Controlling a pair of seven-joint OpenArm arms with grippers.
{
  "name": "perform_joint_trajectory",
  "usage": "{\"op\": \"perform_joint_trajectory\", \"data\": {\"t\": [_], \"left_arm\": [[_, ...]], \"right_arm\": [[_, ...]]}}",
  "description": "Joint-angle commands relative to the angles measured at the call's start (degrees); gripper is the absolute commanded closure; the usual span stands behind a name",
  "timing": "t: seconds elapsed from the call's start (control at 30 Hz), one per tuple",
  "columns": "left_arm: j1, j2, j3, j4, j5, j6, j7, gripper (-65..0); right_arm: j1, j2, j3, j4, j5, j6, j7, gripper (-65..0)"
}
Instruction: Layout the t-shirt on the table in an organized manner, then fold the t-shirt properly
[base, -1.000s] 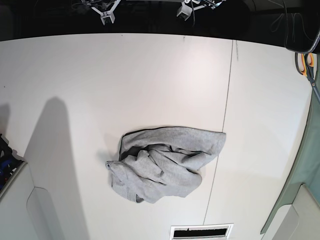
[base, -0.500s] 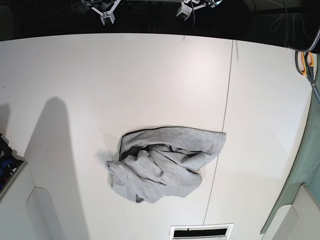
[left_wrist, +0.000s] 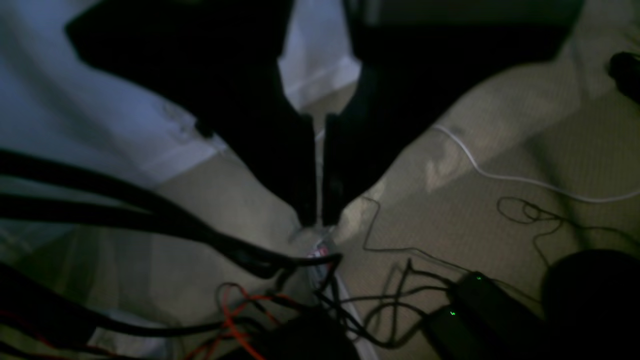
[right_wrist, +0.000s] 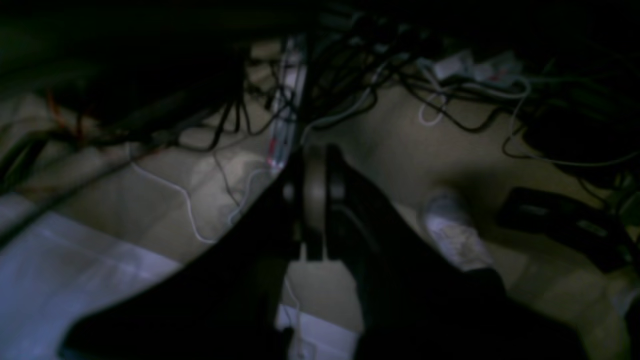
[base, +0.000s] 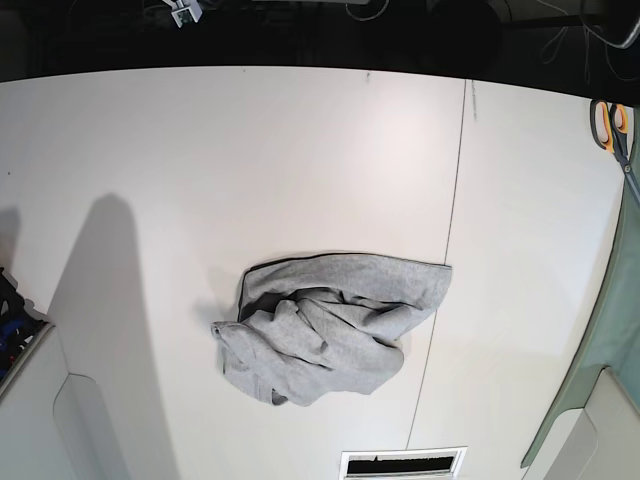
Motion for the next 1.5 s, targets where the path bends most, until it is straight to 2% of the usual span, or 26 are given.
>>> {"op": "perform_joint_trajectory", "data": {"t": [0.0, 0.1, 0.13, 0.2, 0.33, 0.57, 0.7, 0.8, 0.93, 1.0, 1.1, 1.17, 1.3, 1.37, 1.47], "left_arm": [[1.7, -0.7, -0.9, 2.3, 0.0, -0.3, -0.3, -3.0], [5.7, -2.6, -5.6, 9.6, -0.1, -0.4, -0.3, -3.3], [7.2, -3.1, -7.6, 12.2, -0.5, -1.4, -0.3, -3.3], [10.1, -3.8, -12.1, 17.4, -1.8, -5.0, -0.3, -4.4], [15.5, -4.3, -21.1, 27.6, -4.3, -13.4, -0.2, -11.0], [24.2, -4.3, -35.7, 46.0, -13.0, -22.5, 0.5, -11.2], [26.6, -5.2, -42.0, 56.0, -17.8, -28.5, 5.3, -11.2], [27.2, -7.1, -45.8, 62.1, -22.0, -28.6, 7.9, -11.2], [26.9, -11.1, -49.1, 69.1, -26.3, -28.6, 7.9, -11.7], [25.9, -13.3, -49.3, 71.4, -26.2, -28.6, 7.9, -17.2], [22.3, -16.5, -49.0, 71.8, -26.2, -24.9, 8.0, -34.0], [19.0, -18.7, -48.0, 71.7, -26.2, -21.8, 8.5, -37.4], [9.7, -22.6, -43.3, 70.8, -26.1, -20.7, 10.5, -37.4], [4.3, -24.1, -39.4, 68.9, -25.5, -20.5, 10.5, -37.4], [-4.1, -24.8, -32.7, 63.9, -23.2, -17.3, 10.5, -37.4]], "right_arm": [[-2.0, 1.0, 0.1, 2.2, 1.4, 1.5, 0.6, 0.0], [-7.7, 3.0, 0.1, 10.0, 6.6, 4.6, 0.6, 0.0], [-9.8, 3.7, 0.1, 13.0, 7.8, 5.5, 0.6, 0.0], [-13.9, 5.0, 0.1, 19.4, 9.9, 6.9, 0.6, 0.0], [-22.3, 7.5, 0.1, 33.9, 14.5, 7.3, 0.5, 0.0], [-33.1, 12.9, 0.2, 60.0, 18.8, 7.1, -1.3, 0.0], [-34.2, 15.3, 0.4, 70.6, 22.6, 7.1, -4.7, 0.0], [-33.0, 15.5, 1.2, 75.9, 25.4, 7.1, -5.7, 0.0], [-27.1, 15.5, 1.7, 78.6, 28.4, 7.1, -5.7, 0.0], [-22.8, 15.3, 1.7, 78.2, 28.7, 6.8, -5.8, 0.0], [-15.6, 14.2, 1.7, 77.6, 28.7, 4.7, -8.5, -3.4], [-10.3, 13.0, 1.7, 76.7, 28.7, 3.3, -11.1, -8.1], [-0.7, 9.4, 1.6, 73.5, 28.7, -1.6, -13.0, -17.6], [4.1, 7.2, 1.6, 70.6, 28.4, -2.6, -13.0, -21.4], [10.7, 3.5, 1.7, 65.0, 23.8, -5.2, -13.0, -25.2]]}}
